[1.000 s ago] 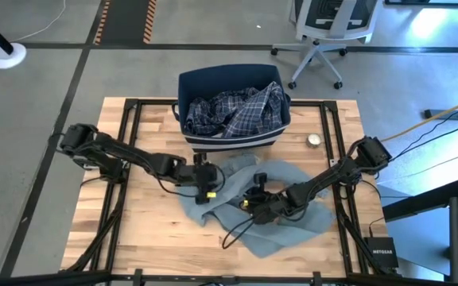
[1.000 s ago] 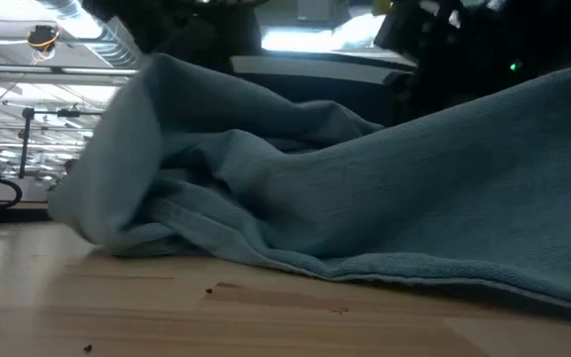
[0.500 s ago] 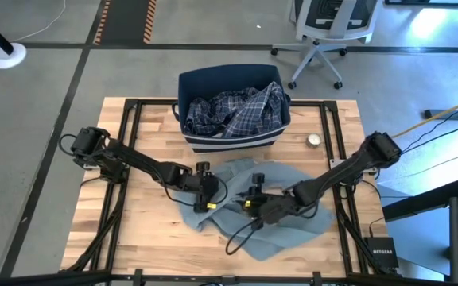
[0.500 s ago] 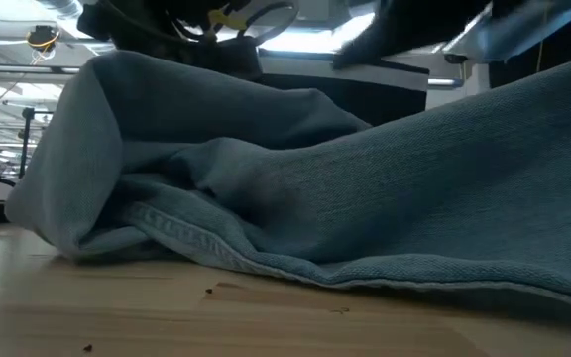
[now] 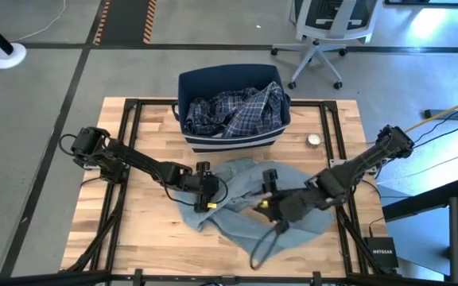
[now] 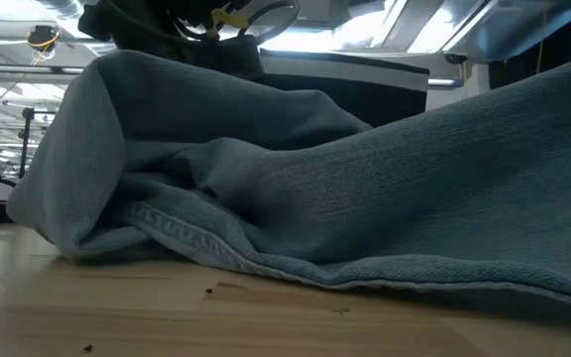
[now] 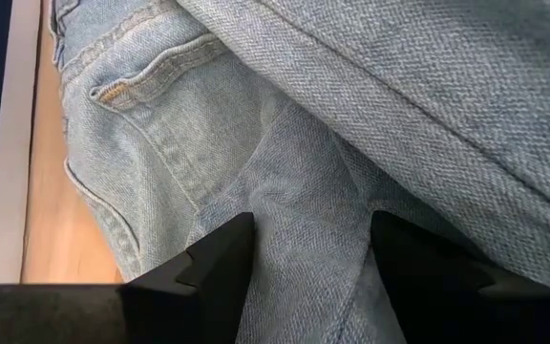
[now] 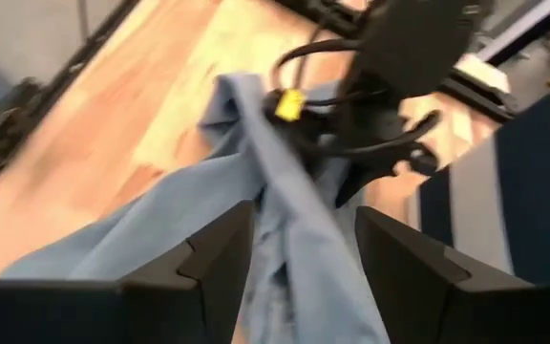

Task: Sort clothes
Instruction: Put the blue pants into the blue laundry bin

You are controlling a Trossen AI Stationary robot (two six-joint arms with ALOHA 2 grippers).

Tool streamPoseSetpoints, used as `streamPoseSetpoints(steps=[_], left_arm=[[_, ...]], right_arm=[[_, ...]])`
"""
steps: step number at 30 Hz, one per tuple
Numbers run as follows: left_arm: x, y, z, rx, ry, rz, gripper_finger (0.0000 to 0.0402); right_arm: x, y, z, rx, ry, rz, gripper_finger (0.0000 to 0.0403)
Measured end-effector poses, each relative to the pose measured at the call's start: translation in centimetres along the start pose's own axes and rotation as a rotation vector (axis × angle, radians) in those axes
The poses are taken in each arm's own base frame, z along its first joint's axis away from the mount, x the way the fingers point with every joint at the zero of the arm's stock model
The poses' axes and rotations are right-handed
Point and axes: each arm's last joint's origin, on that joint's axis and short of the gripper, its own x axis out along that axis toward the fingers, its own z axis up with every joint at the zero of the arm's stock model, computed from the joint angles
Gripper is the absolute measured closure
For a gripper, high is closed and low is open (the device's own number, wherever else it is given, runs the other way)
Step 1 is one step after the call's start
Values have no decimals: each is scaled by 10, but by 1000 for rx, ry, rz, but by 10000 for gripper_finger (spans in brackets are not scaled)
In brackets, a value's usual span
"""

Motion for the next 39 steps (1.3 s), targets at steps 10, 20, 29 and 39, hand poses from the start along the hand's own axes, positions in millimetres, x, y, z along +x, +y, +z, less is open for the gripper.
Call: streamPoseSetpoints(steps=[10, 20, 29, 39], left_arm=[[2, 8, 7, -89, -60, 7, 194], [6, 23, 11, -186, -94, 30, 194], [5, 21, 11, -179, -91, 29, 194], [4, 15, 11, -165, -91, 19, 194]], right_arm=[[-19, 60, -21, -8, 61, 52, 199], [-37, 102, -47, 80, 82, 91, 199], [-25, 132, -58, 46, 128, 97, 199], [20, 167, -77, -58, 229, 93, 199]])
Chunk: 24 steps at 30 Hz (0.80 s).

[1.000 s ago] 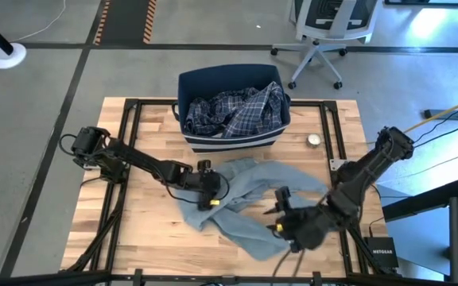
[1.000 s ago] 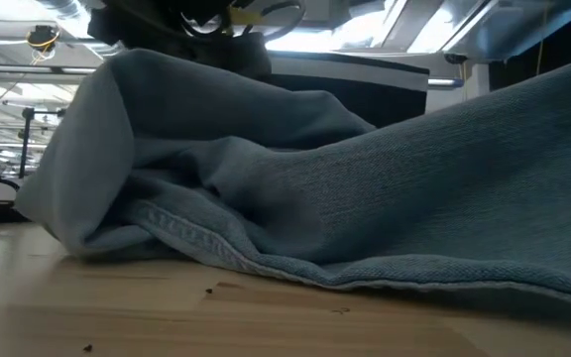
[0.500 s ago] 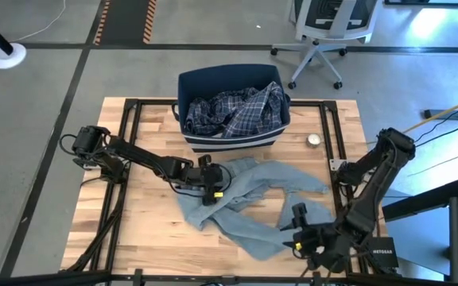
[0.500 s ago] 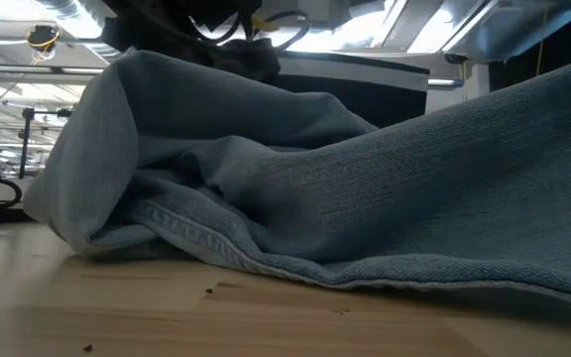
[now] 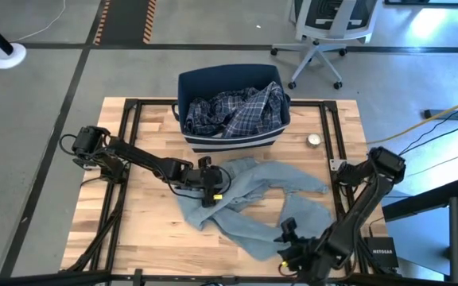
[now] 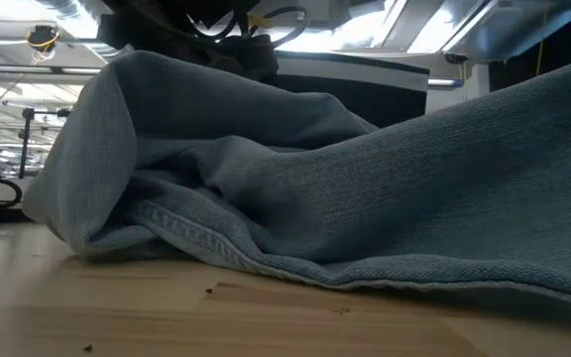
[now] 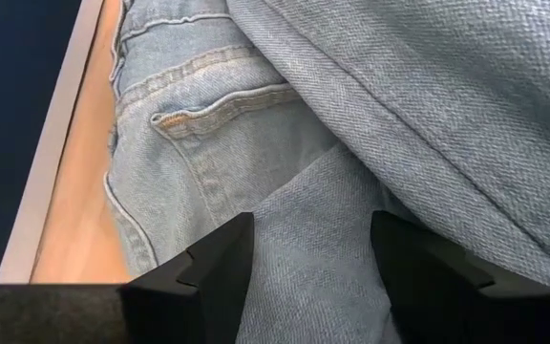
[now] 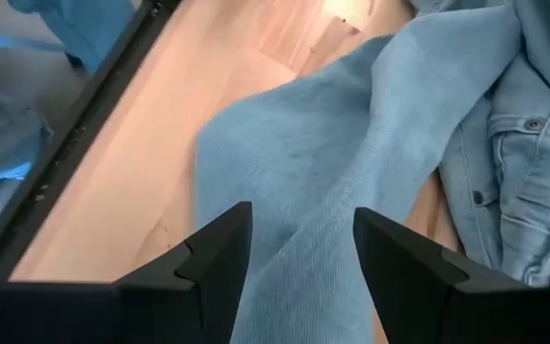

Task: Sort clothes
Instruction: Put the blue pants into the blue laundry bin

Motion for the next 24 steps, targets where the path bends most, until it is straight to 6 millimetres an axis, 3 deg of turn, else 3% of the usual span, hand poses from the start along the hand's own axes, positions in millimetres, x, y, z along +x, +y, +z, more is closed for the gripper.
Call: streamPoseSetpoints(steps=[4, 9, 16, 24], left_arm=[[0, 0, 0, 0, -1, 0, 194], [0, -1, 0, -1, -6, -3, 194], [-1, -4, 0, 3, -6, -10, 194], [-1, -5, 0, 7, 4, -57, 194]], right_arm=[[13, 5, -4, -30, 23, -57, 199], [44, 8, -12, -112, 87, -152, 199], [79, -15, -7, -63, 154, -172, 188], [93, -43, 1, -73, 168, -192, 122]])
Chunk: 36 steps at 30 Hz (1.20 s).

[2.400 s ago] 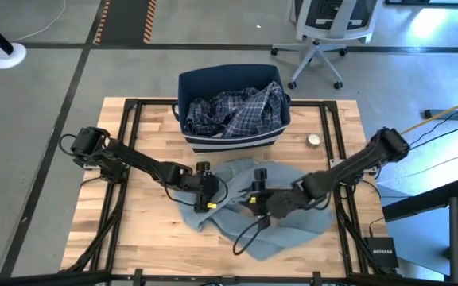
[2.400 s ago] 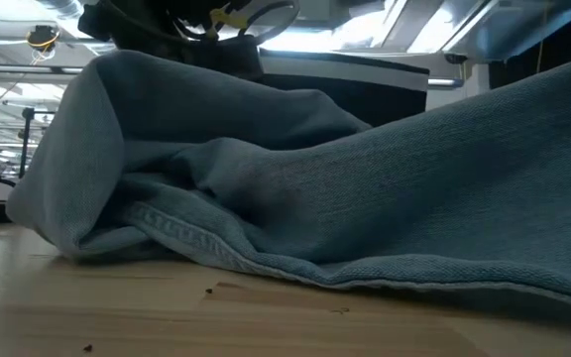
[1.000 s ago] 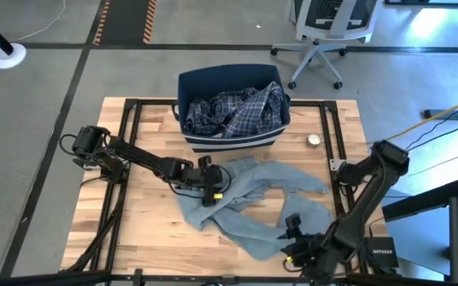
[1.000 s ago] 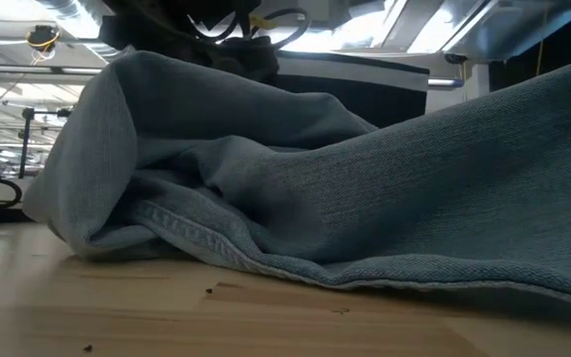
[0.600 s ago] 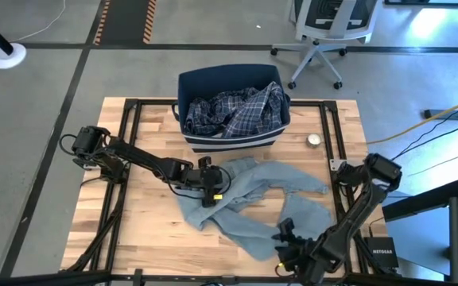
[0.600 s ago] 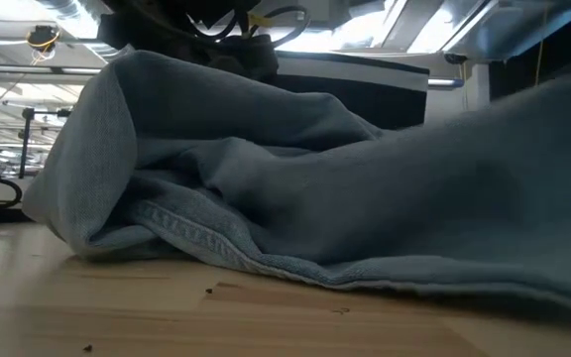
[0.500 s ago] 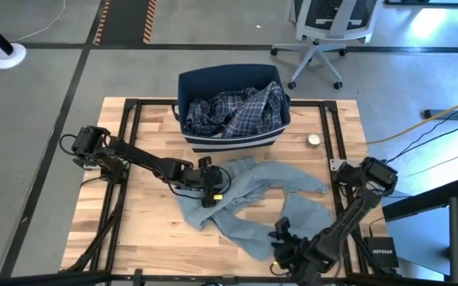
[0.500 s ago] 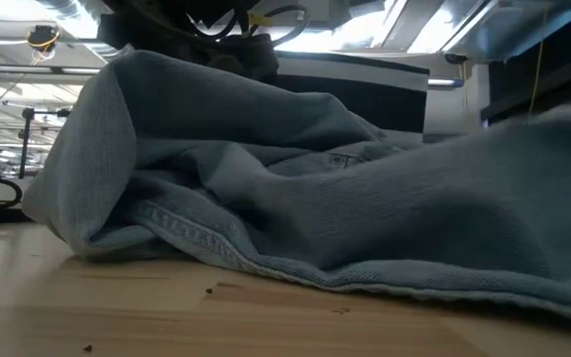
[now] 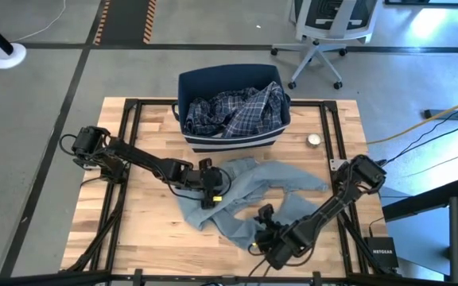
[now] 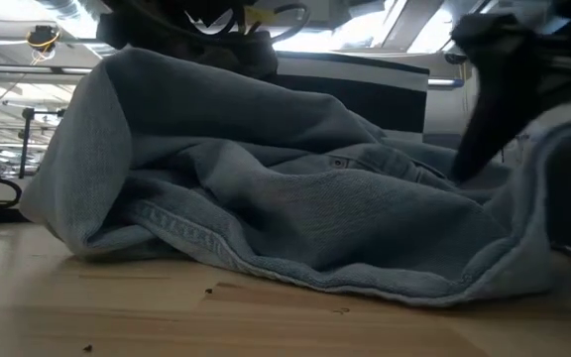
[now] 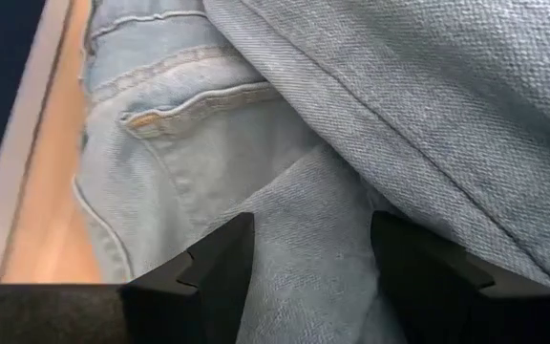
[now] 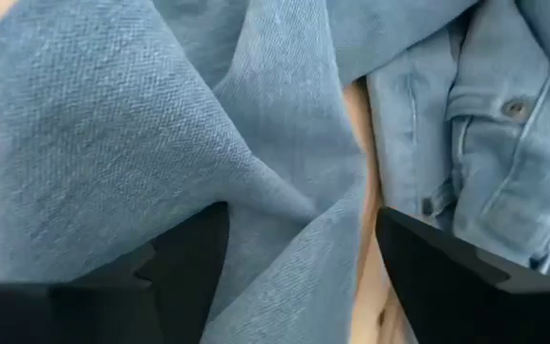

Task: Sort clothes
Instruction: Put the blue pants into the blue laundry bin

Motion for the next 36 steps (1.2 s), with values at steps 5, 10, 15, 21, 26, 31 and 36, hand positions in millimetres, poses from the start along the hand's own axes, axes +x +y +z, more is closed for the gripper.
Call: streamPoseSetpoints(steps=[5, 10, 15, 21, 26, 31, 36], left_arm=[[-1, -5, -1, 0, 0, -15, 194], [1, -11, -3, 12, -13, -36, 194], [15, -19, -10, 8, -25, -116, 194], [31, -28, -18, 3, -9, -139, 194], [38, -38, -20, 6, -38, -202, 194], [38, -42, -20, 7, -58, -216, 194], [38, -43, -20, 3, -62, -234, 194]], right_arm=[[5, -7, 5, -8, -27, -7, 107], [11, -6, 7, -55, -57, -166, 107], [25, -8, 4, -95, -33, -322, 107], [44, -13, 2, -99, 27, -267, 107], [52, -23, 2, -101, 58, -233, 107], [63, -39, 4, -143, 80, -186, 107], [79, -55, 10, -165, 57, -144, 107]])
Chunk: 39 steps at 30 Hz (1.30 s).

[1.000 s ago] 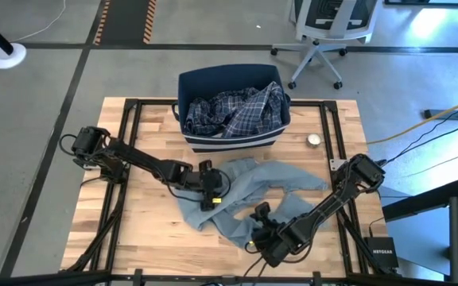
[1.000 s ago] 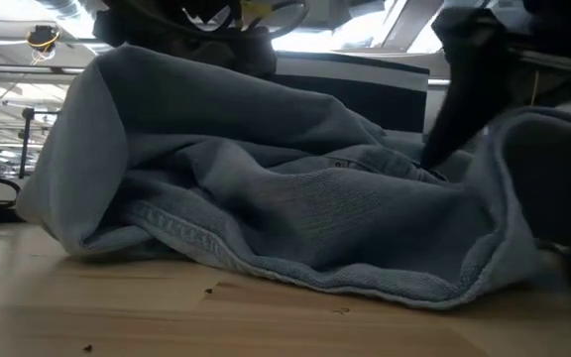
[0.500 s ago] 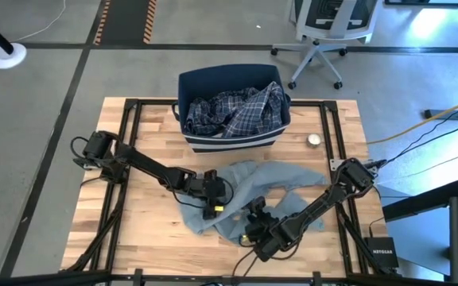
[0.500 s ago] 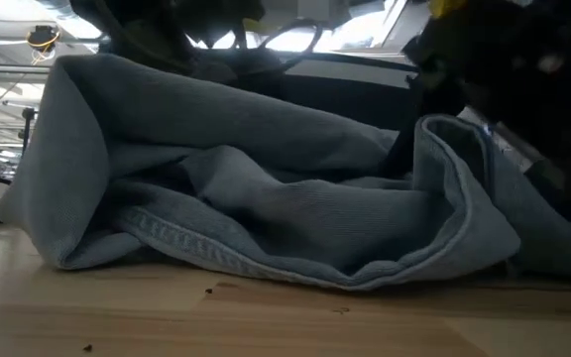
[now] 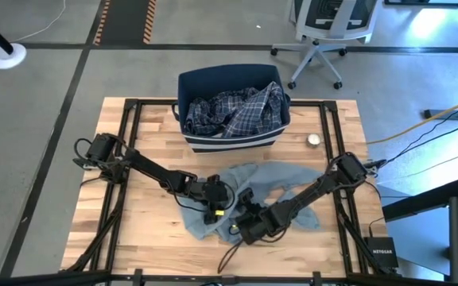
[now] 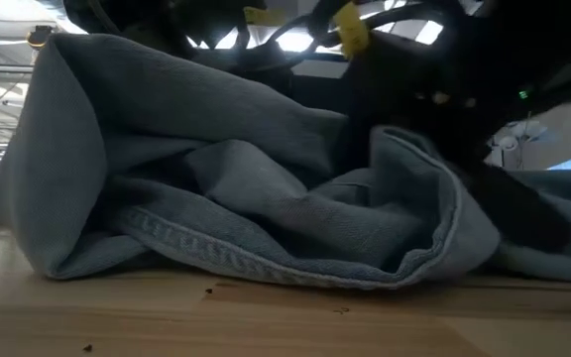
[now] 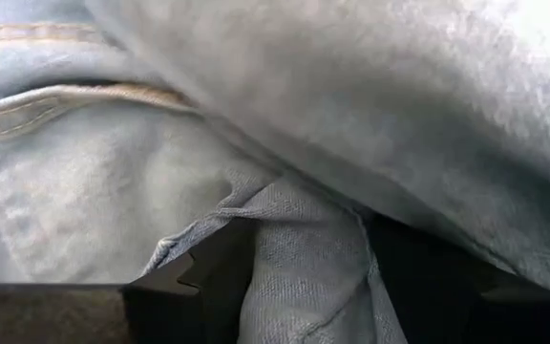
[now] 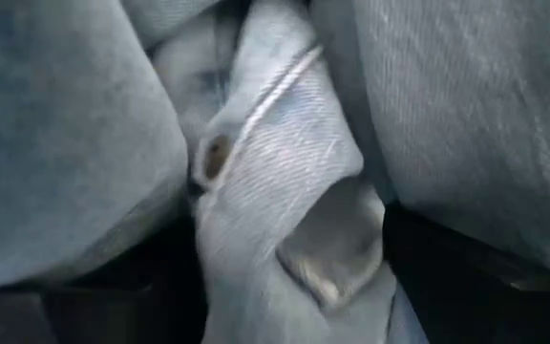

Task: Sort clothes
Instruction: Put the blue pants into the blue laundry bin

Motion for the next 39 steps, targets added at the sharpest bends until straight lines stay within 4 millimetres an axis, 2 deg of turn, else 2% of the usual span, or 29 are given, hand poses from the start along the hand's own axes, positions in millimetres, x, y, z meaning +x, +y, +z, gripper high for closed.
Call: streamPoseSetpoints(steps=[4, 7, 11, 16, 20, 25, 32, 39], left_arm=[[0, -1, 1, -2, -14, -25, 194], [0, -2, 2, -3, -20, -30, 194], [0, -3, 2, -3, -22, -39, 194], [0, -5, 2, 22, -24, -43, 194], [-8, -5, 5, 51, -9, -39, 194], [-37, -8, 14, 102, 4, 50, 194], [-100, -16, 32, 220, -92, 257, 194], [-161, -17, 40, 208, -190, 360, 194]], right_arm=[[9, -8, -1, 0, 3, 15, 109], [13, -11, -2, 11, 5, 53, 133], [19, -9, -2, 16, 5, 70, 212], [24, -5, -2, 14, 0, 111, 353], [18, -8, -1, 17, -12, 119, 360], [-5, -8, 1, 10, -49, 122, 357], [-56, -14, 7, 25, -149, 118, 357], [-101, -42, 6, 105, -262, 59, 357]])
